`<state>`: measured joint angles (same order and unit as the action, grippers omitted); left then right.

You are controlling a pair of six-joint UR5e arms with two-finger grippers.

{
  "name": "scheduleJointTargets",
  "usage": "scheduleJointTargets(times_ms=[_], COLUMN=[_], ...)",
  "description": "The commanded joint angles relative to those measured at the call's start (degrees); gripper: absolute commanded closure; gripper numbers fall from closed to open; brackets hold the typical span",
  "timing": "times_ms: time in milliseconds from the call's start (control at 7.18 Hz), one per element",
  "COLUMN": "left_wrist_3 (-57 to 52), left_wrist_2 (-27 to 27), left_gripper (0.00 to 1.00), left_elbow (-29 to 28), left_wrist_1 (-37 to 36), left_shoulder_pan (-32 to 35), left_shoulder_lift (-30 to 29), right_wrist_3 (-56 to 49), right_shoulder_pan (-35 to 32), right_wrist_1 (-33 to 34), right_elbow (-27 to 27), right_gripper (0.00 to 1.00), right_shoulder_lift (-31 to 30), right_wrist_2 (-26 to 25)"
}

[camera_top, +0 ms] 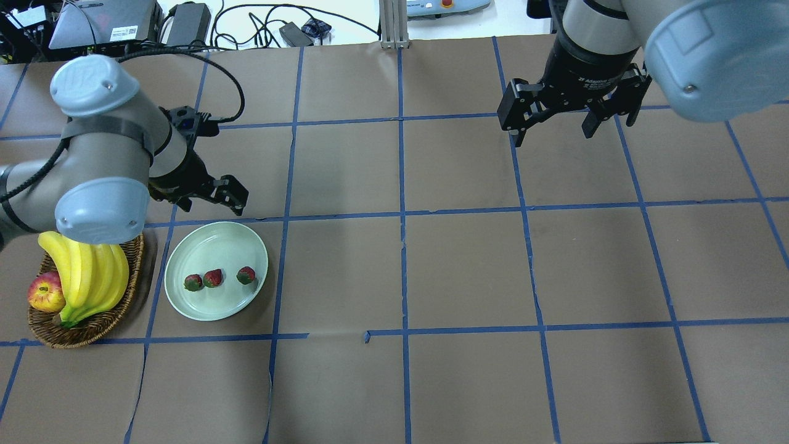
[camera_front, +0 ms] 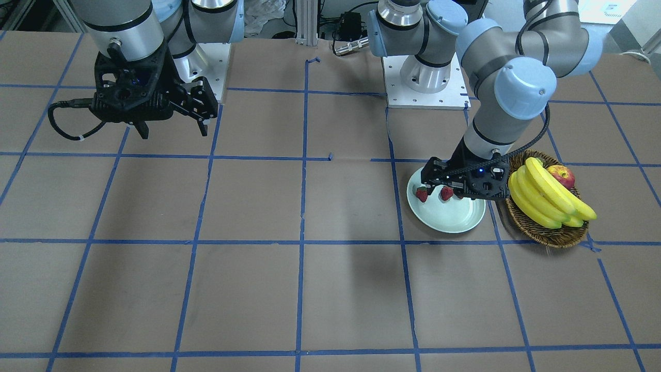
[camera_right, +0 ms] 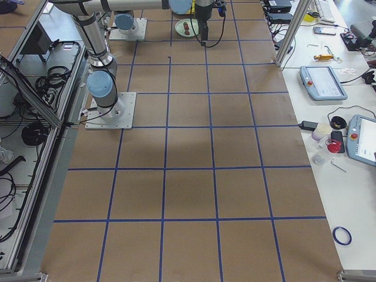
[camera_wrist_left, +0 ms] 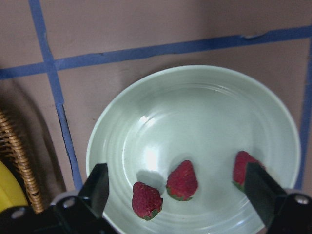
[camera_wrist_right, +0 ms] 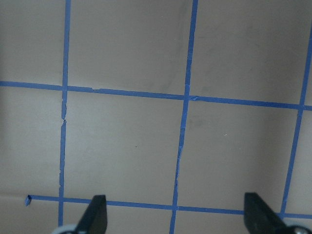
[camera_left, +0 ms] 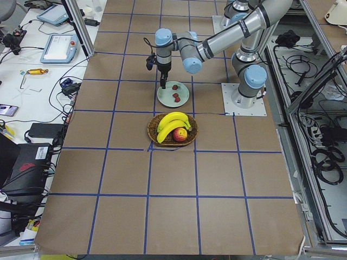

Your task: Collect all strawberries into plate

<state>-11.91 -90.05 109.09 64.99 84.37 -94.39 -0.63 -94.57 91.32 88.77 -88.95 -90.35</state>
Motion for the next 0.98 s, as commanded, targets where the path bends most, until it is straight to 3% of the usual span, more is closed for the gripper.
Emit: scheduleJointTargets(times_ms=[0,418,836], left_wrist_3=[9.5,0.8,3.8], left_wrist_2=[0.6,0.8,0.6], left_gripper=[0.0,0.0,0.0], left_elbow=[-11.2,-22.0,-20.7], left_wrist_1=[12.0,25.8,25.4], left_shoulder_pan=[8.3,7.3,6.4], left_shoulder_lift=[2.0,4.6,4.8], right_wrist_3=[0.0,0.0,0.0], right_shoulder_pan=[0.0,0.0,0.5], right_wrist_1=[0.0,0.0,0.2], right_elbow=[0.0,-0.2,-2.4], right_gripper=[0.0,0.0,0.0], right_shoulder_lift=[0.0,0.1,0.2], right_wrist_2=[0.0,-0.1,-0.1])
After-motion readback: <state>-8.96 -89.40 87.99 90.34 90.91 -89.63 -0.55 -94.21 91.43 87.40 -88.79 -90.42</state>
